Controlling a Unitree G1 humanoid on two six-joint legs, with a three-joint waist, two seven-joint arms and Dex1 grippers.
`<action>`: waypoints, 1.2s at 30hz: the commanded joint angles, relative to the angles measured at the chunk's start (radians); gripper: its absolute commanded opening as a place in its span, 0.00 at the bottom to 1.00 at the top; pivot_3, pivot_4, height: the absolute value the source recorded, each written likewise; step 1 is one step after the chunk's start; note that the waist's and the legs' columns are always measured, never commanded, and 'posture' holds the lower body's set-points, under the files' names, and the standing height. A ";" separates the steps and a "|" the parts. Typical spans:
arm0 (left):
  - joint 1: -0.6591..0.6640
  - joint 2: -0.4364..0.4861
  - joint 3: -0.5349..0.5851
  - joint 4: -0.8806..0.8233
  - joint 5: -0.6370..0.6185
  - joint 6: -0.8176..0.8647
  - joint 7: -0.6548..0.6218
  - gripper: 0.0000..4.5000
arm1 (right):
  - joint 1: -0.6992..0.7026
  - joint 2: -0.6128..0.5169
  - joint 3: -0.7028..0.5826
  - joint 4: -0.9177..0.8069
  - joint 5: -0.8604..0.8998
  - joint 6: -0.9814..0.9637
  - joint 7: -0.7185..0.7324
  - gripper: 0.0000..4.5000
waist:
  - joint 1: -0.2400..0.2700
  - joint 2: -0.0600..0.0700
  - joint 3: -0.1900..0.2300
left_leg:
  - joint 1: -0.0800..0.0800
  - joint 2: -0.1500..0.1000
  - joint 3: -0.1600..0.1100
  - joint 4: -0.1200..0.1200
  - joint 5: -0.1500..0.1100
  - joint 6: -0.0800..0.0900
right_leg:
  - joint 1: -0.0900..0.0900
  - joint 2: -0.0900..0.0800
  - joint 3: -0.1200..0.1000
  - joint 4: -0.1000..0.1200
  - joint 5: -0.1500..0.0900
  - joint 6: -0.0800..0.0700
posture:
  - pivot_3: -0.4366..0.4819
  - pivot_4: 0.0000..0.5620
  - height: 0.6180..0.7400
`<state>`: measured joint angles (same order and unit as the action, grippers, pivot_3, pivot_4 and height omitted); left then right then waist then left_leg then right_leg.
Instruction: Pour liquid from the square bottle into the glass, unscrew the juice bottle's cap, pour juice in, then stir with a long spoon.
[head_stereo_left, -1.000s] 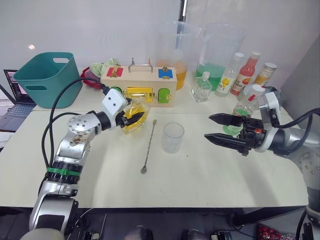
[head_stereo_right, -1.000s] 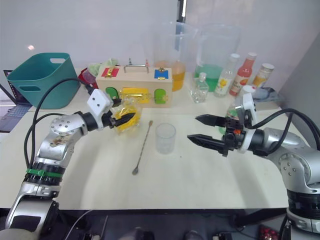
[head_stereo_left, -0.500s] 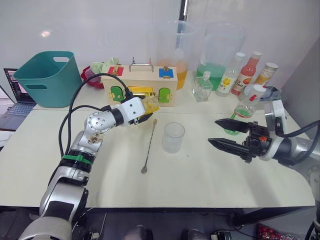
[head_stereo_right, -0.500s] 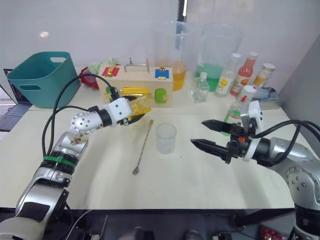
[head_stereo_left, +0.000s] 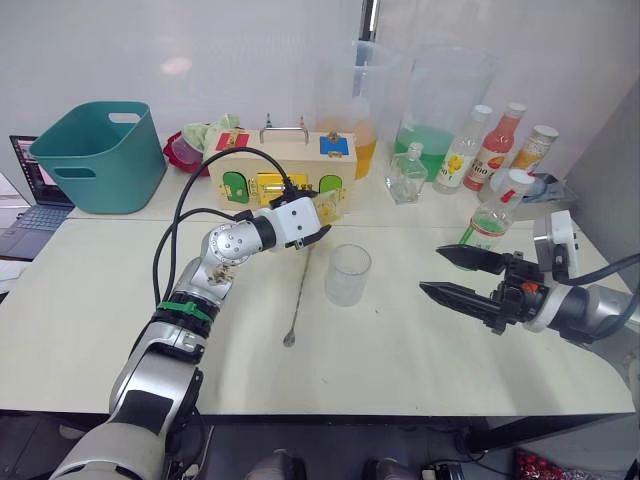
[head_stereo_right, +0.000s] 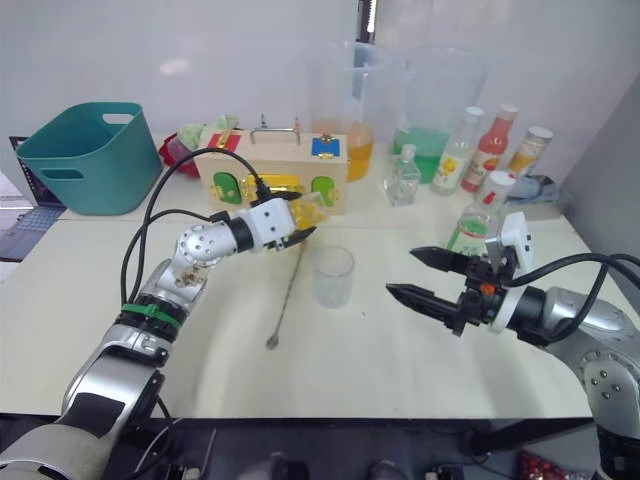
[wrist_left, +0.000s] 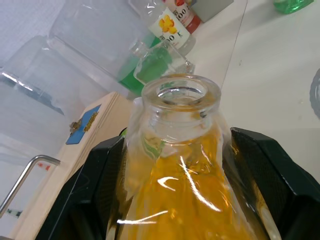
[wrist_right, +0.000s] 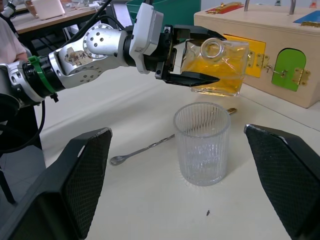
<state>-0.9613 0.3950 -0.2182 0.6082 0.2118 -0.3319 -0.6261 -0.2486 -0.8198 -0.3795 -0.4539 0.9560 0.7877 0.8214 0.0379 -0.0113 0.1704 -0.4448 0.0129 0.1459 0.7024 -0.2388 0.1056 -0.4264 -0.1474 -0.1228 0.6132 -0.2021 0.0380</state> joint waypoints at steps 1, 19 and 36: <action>-0.051 -0.002 0.030 -0.041 -0.016 -0.068 0.040 0.62 | 0.006 -0.011 -0.038 -0.029 0.011 -0.021 -0.009 1.00 | 0.001 0.000 0.000 | 0.000 0.000 0.000 0.001 0.000 0.000 | 0.000 0.000 0.000 0.000 0.000 0.000 | 0.48 0.27 0.94; 0.017 0.028 -0.020 -0.028 0.185 -0.273 0.260 0.62 | 0.013 -0.005 -0.014 -0.025 -0.040 -0.055 -0.028 1.00 | 0.000 0.000 0.000 | -0.001 0.000 0.000 0.002 -0.001 0.002 | 0.000 0.000 0.000 0.000 0.000 0.001 | 0.48 0.27 0.94; -0.017 0.021 -0.071 0.034 0.298 -0.345 0.388 0.62 | 0.023 -0.004 -0.008 -0.035 -0.062 -0.063 -0.055 1.00 | 0.001 0.000 0.000 | -0.001 0.000 0.000 0.002 -0.001 0.002 | 0.000 0.000 0.000 0.000 0.001 0.001 | 0.48 0.27 0.94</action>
<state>-0.9027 0.4138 -0.3038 0.6925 0.5055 -0.6192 -0.3013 -0.2231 -0.8181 -0.3733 -0.4630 0.9011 0.7478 0.7772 0.0391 -0.0113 0.1704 -0.4456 0.0130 0.1459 0.7046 -0.2398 0.1075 -0.4263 -0.1476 -0.1228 0.6134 -0.2015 0.0390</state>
